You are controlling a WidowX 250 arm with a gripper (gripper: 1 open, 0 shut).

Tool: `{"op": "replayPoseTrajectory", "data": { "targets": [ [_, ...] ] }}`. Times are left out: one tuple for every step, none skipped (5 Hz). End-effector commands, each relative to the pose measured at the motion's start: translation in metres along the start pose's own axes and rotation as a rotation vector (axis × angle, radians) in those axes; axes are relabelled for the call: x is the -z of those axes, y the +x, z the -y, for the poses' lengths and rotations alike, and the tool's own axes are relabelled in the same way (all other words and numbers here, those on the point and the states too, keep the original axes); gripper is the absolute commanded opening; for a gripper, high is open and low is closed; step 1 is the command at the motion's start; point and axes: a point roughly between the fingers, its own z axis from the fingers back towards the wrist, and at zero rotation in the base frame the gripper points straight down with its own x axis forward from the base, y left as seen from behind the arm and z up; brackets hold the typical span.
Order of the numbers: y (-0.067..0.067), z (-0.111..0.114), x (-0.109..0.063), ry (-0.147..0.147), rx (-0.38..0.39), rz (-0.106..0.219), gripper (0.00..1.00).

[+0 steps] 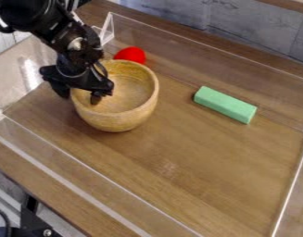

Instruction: Remove the green stick from the brown bowl and put it on the table

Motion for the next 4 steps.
{"op": "replayPoseTrajectory", "data": {
  "targets": [
    [0.004, -0.01, -0.004, 0.012, 0.004, 0.02, 0.0],
    [-0.001, -0.01, 0.005, 0.026, -0.005, 0.016, 0.0],
    [-0.006, -0.011, 0.013, 0.041, -0.015, 0.013, 0.0],
    [-0.002, -0.008, 0.011, 0.068, -0.035, 0.009, 0.0]
  ]
}}
